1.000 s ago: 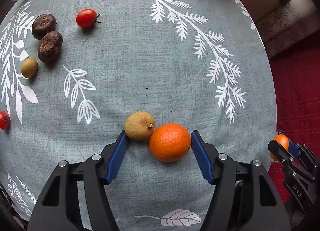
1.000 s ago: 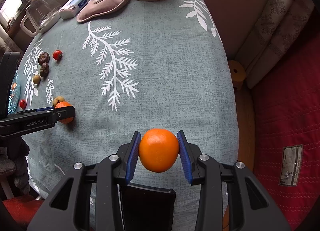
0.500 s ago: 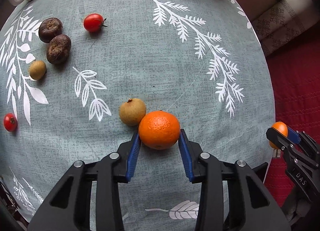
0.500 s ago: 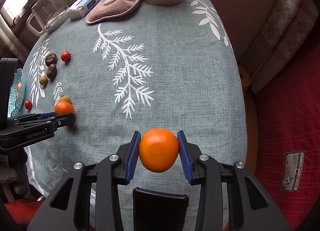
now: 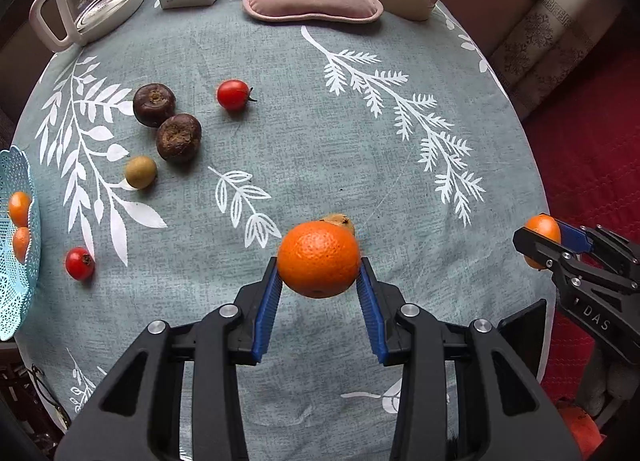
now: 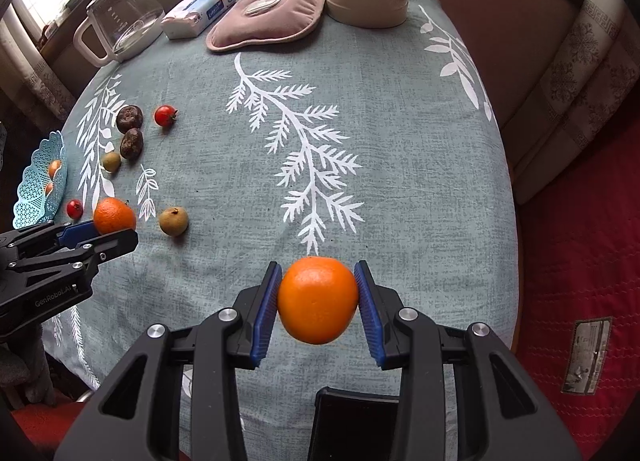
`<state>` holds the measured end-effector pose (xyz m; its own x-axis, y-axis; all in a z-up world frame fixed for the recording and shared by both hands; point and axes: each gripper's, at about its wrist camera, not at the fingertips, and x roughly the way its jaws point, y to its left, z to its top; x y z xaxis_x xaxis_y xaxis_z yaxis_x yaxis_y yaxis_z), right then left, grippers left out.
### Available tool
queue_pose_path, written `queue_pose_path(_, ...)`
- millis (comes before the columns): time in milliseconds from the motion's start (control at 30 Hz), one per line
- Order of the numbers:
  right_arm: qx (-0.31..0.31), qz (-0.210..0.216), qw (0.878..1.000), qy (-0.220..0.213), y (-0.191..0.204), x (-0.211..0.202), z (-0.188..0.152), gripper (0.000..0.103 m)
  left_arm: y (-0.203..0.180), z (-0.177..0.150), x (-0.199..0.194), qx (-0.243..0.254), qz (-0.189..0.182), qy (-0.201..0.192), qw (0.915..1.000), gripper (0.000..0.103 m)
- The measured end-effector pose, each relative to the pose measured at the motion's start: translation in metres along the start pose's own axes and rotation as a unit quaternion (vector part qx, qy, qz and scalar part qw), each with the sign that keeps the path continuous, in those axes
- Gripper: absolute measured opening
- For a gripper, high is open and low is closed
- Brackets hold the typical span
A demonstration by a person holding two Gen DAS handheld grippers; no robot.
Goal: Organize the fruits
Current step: 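Carry both held oranges over to the light-blue basket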
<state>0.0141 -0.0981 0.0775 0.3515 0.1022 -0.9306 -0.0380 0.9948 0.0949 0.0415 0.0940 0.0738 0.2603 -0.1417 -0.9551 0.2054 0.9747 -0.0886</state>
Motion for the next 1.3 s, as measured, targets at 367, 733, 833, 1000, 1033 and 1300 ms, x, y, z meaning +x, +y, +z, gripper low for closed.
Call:
queue_pose_path(367,-0.017,0.007,1.000,-0.007,0.042,-0.003,0.006,0.038,0.044,-0.010,-0.025,-0.025,0.017,-0.023,0.9993,0.039)
queue_pose_path(733,-0.037,0.019,0.999,-0.009,0.087,-0.001,0.017,0.038,0.105,-0.020,-0.049,-0.075,0.043,-0.046,0.9952,0.039)
queue_pose_path(833,-0.042,0.021,0.999,-0.010,0.099,0.000,0.019,0.038,0.120,-0.023,-0.055,-0.086,0.050,-0.051,0.9937,0.039)
queue_pose_path(1000,-0.045,0.023,0.999,-0.010,0.116,0.001,0.023,0.038,0.141,-0.027,-0.063,-0.098,0.061,-0.058,0.9916,0.039)
queue_pose_path(1033,-0.045,0.024,0.999,-0.010,0.118,0.002,0.023,0.038,0.145,-0.027,-0.065,-0.100,0.063,-0.059,0.9913,0.039)
queue_pose_path(1300,-0.045,0.026,0.999,-0.010,0.139,0.003,0.026,0.038,0.174,-0.030,-0.075,-0.111,0.072,-0.068,0.9889,0.039)
